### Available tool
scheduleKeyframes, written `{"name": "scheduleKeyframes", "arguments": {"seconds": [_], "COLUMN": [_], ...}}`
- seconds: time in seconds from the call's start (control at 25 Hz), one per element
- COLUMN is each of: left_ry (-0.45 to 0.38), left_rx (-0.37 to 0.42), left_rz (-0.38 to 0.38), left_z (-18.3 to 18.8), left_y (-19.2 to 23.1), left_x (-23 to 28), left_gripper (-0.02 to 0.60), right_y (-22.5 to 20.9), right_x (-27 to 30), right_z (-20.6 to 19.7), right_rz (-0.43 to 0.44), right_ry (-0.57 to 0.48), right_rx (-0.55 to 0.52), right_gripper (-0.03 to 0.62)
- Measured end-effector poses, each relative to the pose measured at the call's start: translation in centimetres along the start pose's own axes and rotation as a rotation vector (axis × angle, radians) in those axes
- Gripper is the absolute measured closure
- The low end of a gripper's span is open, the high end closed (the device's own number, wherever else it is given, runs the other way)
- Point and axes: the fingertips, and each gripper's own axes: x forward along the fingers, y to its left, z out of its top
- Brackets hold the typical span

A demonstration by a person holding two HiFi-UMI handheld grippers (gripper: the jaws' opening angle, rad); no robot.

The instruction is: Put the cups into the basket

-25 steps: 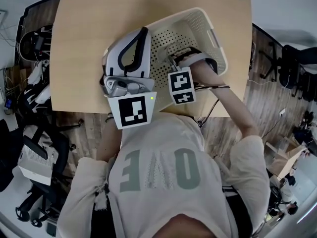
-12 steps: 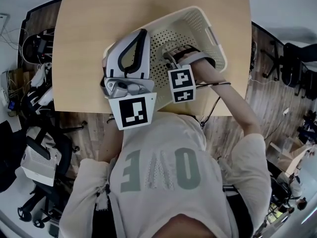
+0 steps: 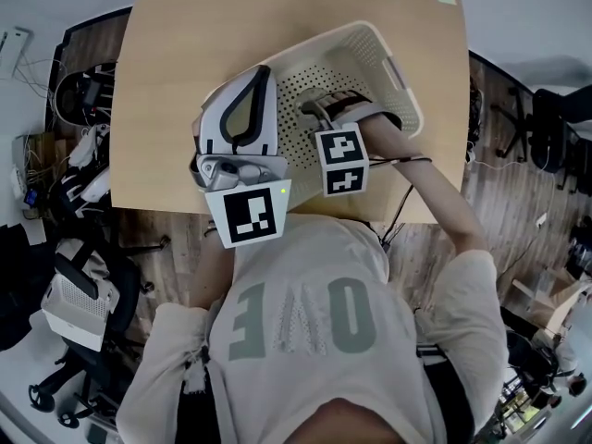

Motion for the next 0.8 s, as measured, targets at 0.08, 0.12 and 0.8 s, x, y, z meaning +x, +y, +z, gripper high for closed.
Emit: {"name": "scheduleKeyframes", "arguments": {"seconds": [0.08,0.12,0.8], "left_ry": [-0.007,-0.011,-0.108], "left_rx": [0.006,0.008,0.036], "left_rz": [0.005,0.007,-0.007], "left_z": [0.4,0.6,6.1], "left_y": [0.1,0.2,-1.4], "left_x": [-0.4,-0.5,-3.0], "left_gripper": [0.571,0.571,0.571], "right_y": [-0.5,-0.9,-7.7], "right_x": [-1.6,-2.5,-25.6], "right_z": [0.4,0.7,4.7], "right_rz": [-0.021,-0.036,-0.783], "right_ry": [-0.035,-0.056,-0.56], "right_rx": [0.035,0.056,0.325], "right_gripper": [0.384,0.382,0.595]}}
